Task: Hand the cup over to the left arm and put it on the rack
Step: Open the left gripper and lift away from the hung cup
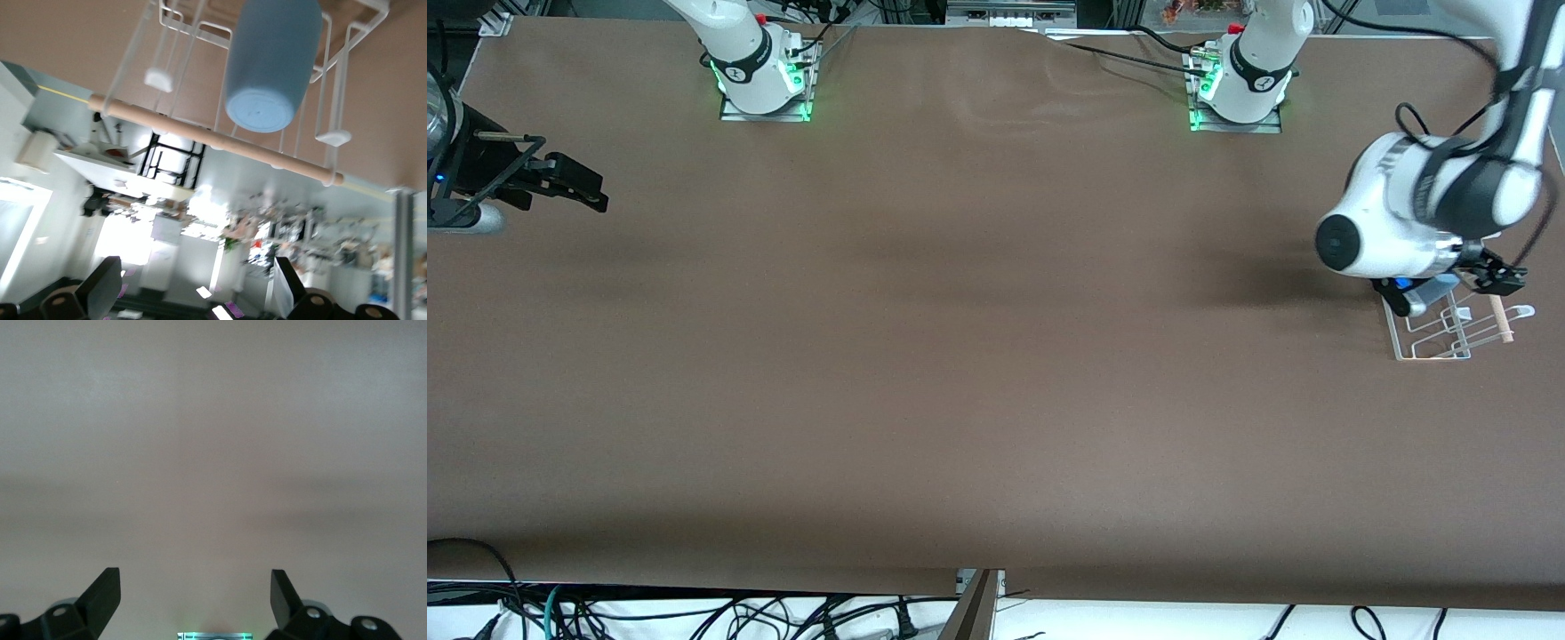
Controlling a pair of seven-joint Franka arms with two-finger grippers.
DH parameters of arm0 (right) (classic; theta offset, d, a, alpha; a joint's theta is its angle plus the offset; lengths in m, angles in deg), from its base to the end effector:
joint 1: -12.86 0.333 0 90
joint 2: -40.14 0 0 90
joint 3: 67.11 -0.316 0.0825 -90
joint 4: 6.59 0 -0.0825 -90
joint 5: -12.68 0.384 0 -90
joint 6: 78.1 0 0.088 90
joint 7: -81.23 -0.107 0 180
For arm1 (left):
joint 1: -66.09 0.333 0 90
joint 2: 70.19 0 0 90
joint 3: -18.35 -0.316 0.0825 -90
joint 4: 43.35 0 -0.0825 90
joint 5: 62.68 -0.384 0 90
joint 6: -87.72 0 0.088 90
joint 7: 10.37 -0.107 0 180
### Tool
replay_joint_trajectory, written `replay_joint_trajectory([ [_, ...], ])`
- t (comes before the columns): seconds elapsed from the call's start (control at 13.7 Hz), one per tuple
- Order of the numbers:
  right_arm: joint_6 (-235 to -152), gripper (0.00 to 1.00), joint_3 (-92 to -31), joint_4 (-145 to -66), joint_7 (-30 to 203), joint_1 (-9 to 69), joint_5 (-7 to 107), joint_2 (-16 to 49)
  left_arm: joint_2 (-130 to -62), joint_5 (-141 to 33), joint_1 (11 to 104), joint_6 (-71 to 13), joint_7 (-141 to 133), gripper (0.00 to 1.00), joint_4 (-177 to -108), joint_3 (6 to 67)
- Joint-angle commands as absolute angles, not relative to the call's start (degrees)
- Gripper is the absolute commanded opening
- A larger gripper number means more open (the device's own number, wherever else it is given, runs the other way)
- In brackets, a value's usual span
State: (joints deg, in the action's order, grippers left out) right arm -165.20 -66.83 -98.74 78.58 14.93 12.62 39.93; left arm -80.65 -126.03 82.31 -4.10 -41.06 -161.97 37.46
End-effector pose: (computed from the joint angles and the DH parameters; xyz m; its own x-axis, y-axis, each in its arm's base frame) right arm 0.5483 0.0170 0.6007 0.9957 -0.0152 -0.0915 -0.0148 -0.9999 0.0053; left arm 0.5335 0.0706 0.3565 0.3818 -0.3230 -0.8660 -0.8989 -0.3474 -0.2668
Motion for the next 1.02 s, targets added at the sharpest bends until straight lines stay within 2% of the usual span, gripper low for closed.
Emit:
replay_joint_trajectory([
  [0.0,-164.76,0.99,-67.55,-97.39,78.33,15.93,13.47,39.79,-81.18,-116.59,82.88,-2.02,-41.58,1.0,-152.98,38.47],
  [0.59,-164.67,0.99,-67.55,-97.47,78.33,16.2,13.56,39.79,-81.35,-90.23,82.35,-2.19,-39.65,1.0,-132.5,37.16],
  [0.95,-164.76,0.99,-67.64,-97.47,78.33,16.29,13.56,39.79,-80.57,-76.76,82.09,-2.19,-29.11,1.0,-128.08,35.4],
])
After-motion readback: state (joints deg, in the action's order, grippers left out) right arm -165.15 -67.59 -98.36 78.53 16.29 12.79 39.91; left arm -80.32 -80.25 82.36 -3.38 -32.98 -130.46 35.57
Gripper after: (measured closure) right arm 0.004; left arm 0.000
